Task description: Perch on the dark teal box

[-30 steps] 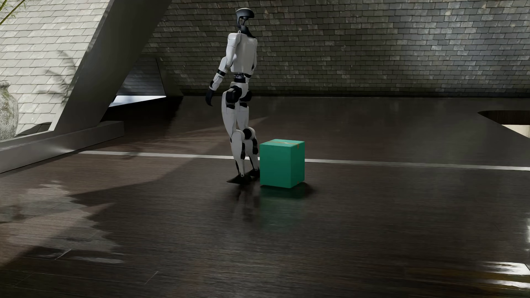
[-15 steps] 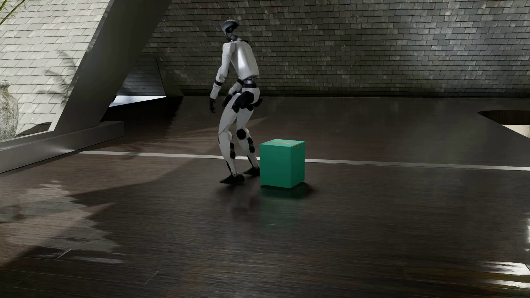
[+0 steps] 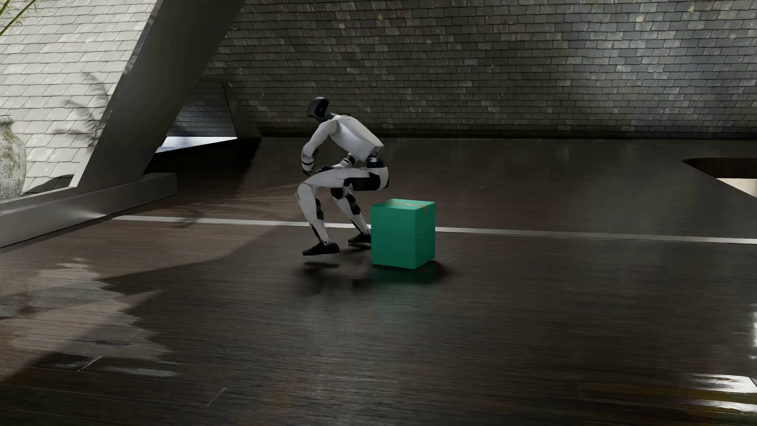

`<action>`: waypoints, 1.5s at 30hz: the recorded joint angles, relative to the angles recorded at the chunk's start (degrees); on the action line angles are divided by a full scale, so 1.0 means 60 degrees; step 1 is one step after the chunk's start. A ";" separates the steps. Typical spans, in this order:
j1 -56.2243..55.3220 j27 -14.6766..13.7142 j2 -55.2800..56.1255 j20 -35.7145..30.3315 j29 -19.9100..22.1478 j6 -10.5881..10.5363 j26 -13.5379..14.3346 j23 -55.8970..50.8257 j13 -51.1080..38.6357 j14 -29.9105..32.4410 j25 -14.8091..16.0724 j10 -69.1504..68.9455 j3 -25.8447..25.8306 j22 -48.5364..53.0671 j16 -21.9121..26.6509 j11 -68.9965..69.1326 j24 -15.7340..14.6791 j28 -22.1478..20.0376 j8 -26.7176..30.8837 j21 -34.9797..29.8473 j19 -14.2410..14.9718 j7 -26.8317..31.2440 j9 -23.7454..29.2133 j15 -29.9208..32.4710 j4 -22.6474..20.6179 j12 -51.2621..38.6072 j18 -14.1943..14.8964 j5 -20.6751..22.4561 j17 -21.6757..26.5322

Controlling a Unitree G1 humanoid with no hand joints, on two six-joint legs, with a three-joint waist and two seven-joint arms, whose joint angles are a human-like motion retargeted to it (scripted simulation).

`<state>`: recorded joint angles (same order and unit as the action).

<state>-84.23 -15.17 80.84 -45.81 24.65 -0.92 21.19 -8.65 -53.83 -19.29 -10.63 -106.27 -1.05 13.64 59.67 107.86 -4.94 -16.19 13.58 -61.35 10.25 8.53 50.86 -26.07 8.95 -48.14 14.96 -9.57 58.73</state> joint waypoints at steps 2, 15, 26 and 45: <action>-0.0245 -0.0032 0.0238 0.0614 0.0170 0.0014 0.0109 -0.0265 0.0708 0.0059 -0.0055 -0.0622 -0.0008 0.0360 0.0175 0.0618 0.0041 -0.0170 0.0117 0.0803 0.0063 0.0080 0.0126 0.0013 0.0060 0.0630 0.0024 -0.0026 0.0123; 0.2364 0.0461 -0.2536 0.4235 -0.2409 0.0053 -0.0890 0.4033 0.4763 0.0899 -0.0852 -0.1163 0.0156 -0.4039 -0.5015 0.1084 0.1905 0.1715 -0.0116 0.4855 -0.0026 0.0031 -0.1607 0.0744 0.0168 0.4602 -0.0395 -0.0328 -0.3976; 0.3562 0.1745 -0.4085 0.4937 -0.2005 -0.0187 -0.1774 0.7739 0.6400 0.1167 0.1126 -0.1038 0.0230 -0.8139 -0.6506 0.0774 0.0786 0.0614 -0.0328 0.6519 -0.0384 -0.0099 -0.2902 0.1047 -0.0340 0.5585 -0.1073 -0.0097 -0.5410; 0.4281 0.1919 -0.4506 0.5221 -0.5779 -0.0316 -0.2520 1.0932 0.9204 0.1359 -0.0285 -0.0785 0.0282 -1.2917 -0.7596 0.0752 0.3011 0.4314 -0.0375 0.7496 -0.0554 -0.0316 -0.3318 0.1157 -0.0666 0.8081 -0.1224 -0.0227 -0.5901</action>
<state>-58.55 -3.65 53.80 -14.48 -10.02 -2.81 6.07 56.95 1.40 -11.13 -12.34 -110.98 0.64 -63.87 14.10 112.37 13.13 9.69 11.33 -16.38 6.93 6.64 30.95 -19.12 4.96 0.34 7.61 -10.94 23.32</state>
